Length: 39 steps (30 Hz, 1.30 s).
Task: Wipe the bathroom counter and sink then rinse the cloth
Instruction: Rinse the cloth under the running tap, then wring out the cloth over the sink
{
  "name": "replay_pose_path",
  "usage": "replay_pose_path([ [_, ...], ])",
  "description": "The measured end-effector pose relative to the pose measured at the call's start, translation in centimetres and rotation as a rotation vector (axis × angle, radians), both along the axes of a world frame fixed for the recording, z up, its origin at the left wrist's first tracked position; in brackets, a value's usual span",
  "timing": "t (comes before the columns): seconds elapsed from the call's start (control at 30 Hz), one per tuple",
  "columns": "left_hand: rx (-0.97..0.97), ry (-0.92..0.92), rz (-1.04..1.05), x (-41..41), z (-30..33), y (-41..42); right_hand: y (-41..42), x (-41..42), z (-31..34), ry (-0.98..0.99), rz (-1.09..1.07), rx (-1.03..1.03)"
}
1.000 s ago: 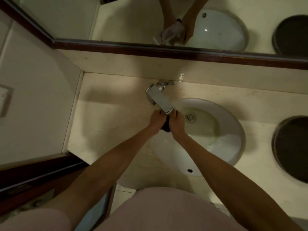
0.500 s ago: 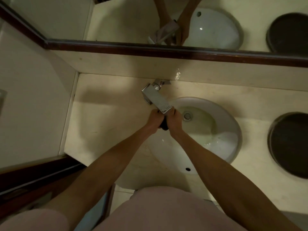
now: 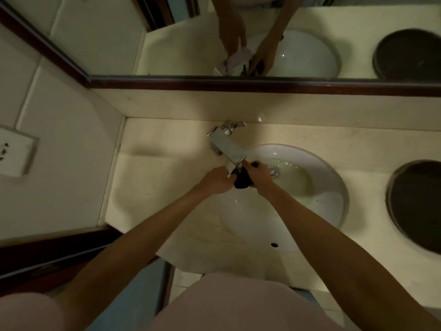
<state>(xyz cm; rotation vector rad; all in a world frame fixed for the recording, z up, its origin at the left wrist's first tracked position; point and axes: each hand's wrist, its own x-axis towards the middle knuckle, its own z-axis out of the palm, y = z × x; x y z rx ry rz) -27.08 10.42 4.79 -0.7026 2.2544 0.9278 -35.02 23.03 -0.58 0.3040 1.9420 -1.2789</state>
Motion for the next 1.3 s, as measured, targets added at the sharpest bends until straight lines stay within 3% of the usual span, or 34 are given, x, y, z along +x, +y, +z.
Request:
replay_pose_path([
  [0.17, -0.324, 0.25, -0.124, -3.6, 8.4, 1.3, -1.2, -0.3, 0.0, 0.118, 0.24, -0.033],
  [0.27, -0.441, 0.445, -0.179, -7.0, 9.9, 1.9, -1.7, -0.8, -1.6, 0.131, 0.291, 0.009],
  [0.47, -0.565, 0.283, -0.349, -11.3, 7.3, 1.5, -1.1, -1.4, -2.3, 0.174, 0.375, -0.106],
  [0.67, -0.595, 0.325, -0.317, -10.4, 7.2, 2.1, 1.0, -2.3, -4.0, 0.178, 0.394, -0.124],
  [0.97, -0.686, 0.243, -0.42, -8.8, 7.5, 3.8, 6.9, -2.8, 2.2, 0.113, 0.314, -0.13],
  [1.2, -0.201, 0.431, -0.379, -2.6, 5.1, 9.2, 12.4, -5.3, 8.4, 0.139, 0.429, -0.334],
  [1.3, 0.094, 0.466, -0.048, -0.9, 2.9, 11.3, 13.8, -5.9, 10.4, 0.145, 0.491, -0.394],
])
